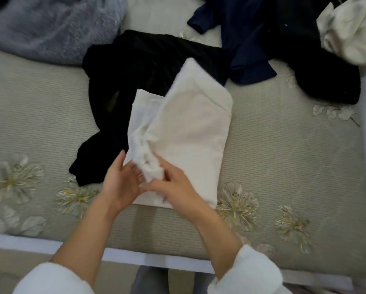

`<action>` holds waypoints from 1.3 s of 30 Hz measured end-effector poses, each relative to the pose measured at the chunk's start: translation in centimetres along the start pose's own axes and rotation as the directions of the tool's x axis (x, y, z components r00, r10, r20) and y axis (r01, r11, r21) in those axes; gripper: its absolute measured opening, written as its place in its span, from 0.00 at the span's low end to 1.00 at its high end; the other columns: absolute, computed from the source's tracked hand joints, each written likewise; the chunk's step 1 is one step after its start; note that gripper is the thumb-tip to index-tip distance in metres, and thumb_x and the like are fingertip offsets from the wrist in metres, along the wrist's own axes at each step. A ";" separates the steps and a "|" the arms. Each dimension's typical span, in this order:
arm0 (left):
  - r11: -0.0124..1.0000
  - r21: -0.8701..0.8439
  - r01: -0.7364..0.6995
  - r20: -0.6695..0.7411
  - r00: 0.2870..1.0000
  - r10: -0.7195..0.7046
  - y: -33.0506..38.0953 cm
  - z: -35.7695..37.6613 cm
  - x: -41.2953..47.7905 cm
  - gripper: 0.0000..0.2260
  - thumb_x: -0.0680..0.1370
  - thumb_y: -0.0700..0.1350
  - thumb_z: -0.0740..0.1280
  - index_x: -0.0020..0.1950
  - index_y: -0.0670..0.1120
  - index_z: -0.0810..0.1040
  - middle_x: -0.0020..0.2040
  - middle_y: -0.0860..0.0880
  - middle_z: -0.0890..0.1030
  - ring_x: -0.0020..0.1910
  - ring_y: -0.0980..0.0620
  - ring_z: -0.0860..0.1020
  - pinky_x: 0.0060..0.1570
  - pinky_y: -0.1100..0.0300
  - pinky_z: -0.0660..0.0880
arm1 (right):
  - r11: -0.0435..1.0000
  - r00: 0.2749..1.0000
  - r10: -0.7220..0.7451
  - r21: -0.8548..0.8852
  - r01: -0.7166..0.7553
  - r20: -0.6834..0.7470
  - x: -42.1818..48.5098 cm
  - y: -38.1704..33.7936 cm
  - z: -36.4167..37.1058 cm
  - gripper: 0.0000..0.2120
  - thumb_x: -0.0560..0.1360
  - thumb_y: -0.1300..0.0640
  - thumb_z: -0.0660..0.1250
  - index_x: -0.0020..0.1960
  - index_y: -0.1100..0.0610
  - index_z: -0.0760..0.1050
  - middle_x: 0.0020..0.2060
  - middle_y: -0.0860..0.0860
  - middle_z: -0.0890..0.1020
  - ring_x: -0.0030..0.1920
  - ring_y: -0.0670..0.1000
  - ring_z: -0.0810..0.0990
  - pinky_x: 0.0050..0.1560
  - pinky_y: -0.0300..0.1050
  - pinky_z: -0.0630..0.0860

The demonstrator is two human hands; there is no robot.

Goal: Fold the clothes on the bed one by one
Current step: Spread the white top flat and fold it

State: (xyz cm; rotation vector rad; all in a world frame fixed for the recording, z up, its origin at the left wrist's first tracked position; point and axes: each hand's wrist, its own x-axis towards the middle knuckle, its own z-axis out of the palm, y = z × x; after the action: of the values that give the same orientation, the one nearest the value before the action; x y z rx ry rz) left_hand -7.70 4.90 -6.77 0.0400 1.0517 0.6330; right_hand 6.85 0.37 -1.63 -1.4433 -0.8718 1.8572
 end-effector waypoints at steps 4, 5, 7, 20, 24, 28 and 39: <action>0.999 0.025 0.030 -0.070 0.997 -0.028 1.8 -3.2 -0.5 0.23 0.78 0.60 0.59 0.58 0.45 0.82 0.55 0.42 0.83 0.53 0.44 0.82 0.46 0.51 0.79 | 0.897 0.996 0.086 -0.436 -0.075 0.005 1.3 3.2 1.6 0.07 0.70 0.56 0.64 0.48 0.49 0.75 0.57 0.46 0.78 0.57 0.47 0.76 0.50 0.37 0.72; 0.994 0.105 0.032 -0.085 0.996 -0.023 2.2 -3.4 -0.5 0.21 0.77 0.58 0.62 0.59 0.45 0.81 0.54 0.43 0.84 0.52 0.45 0.83 0.46 0.53 0.79 | 0.889 0.995 0.041 -0.451 -0.076 -0.085 1.3 3.8 1.3 0.07 0.71 0.59 0.62 0.47 0.51 0.76 0.51 0.48 0.80 0.51 0.49 0.78 0.47 0.36 0.72; 0.928 0.373 0.008 -0.098 0.995 0.031 2.6 -3.7 -0.2 0.18 0.72 0.52 0.70 0.60 0.46 0.80 0.52 0.46 0.84 0.50 0.48 0.83 0.47 0.55 0.79 | 0.882 0.951 -0.076 -0.464 -0.075 -0.299 0.9 4.5 0.0 0.07 0.71 0.63 0.63 0.44 0.53 0.76 0.42 0.49 0.81 0.43 0.49 0.77 0.42 0.39 0.70; 0.691 0.721 -0.052 -0.218 0.930 0.297 2.4 -3.6 0.3 0.08 0.76 0.42 0.66 0.50 0.54 0.79 0.49 0.52 0.82 0.47 0.51 0.80 0.43 0.55 0.77 | 0.489 0.844 -0.267 -0.820 -0.297 -0.464 -4.3 10.1 -3.9 0.39 0.68 0.52 0.75 0.75 0.51 0.61 0.55 0.54 0.68 0.50 0.53 0.70 0.50 0.52 0.73; 0.627 0.771 -0.110 -0.239 0.863 0.446 1.9 -3.9 0.6 0.10 0.75 0.40 0.64 0.46 0.56 0.79 0.44 0.57 0.80 0.43 0.57 0.77 0.36 0.62 0.71 | 0.337 0.824 -0.457 -0.923 -0.187 -0.334 -4.5 10.9 -5.4 0.36 0.63 0.70 0.75 0.69 0.56 0.73 0.40 0.56 0.72 0.34 0.55 0.72 0.32 0.52 0.75; 0.570 0.818 -0.075 -0.273 0.822 0.499 -0.3 -5.0 0.7 0.06 0.76 0.40 0.63 0.48 0.49 0.78 0.42 0.55 0.79 0.43 0.52 0.77 0.38 0.60 0.72 | 0.146 0.949 -0.290 -0.986 -0.084 -0.123 -5.9 12.1 -7.6 0.32 0.64 0.60 0.75 0.67 0.53 0.75 0.41 0.53 0.72 0.40 0.54 0.74 0.42 0.48 0.70; 0.988 0.139 -0.072 -0.595 0.791 0.142 -8.2 -5.1 -2.1 0.22 0.74 0.50 0.71 0.66 0.50 0.73 0.59 0.50 0.80 0.54 0.52 0.79 0.48 0.56 0.76 | 0.927 0.664 0.319 0.076 -0.368 -0.676 0.2 8.7 -9.9 0.17 0.71 0.56 0.73 0.56 0.62 0.77 0.52 0.57 0.82 0.54 0.58 0.81 0.58 0.58 0.77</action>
State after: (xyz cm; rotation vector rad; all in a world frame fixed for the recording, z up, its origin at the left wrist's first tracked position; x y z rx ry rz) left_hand -8.75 -4.19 -10.35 -0.0099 1.7202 0.7102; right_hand 15.83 -3.37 -10.52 -2.2483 -0.2950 1.3317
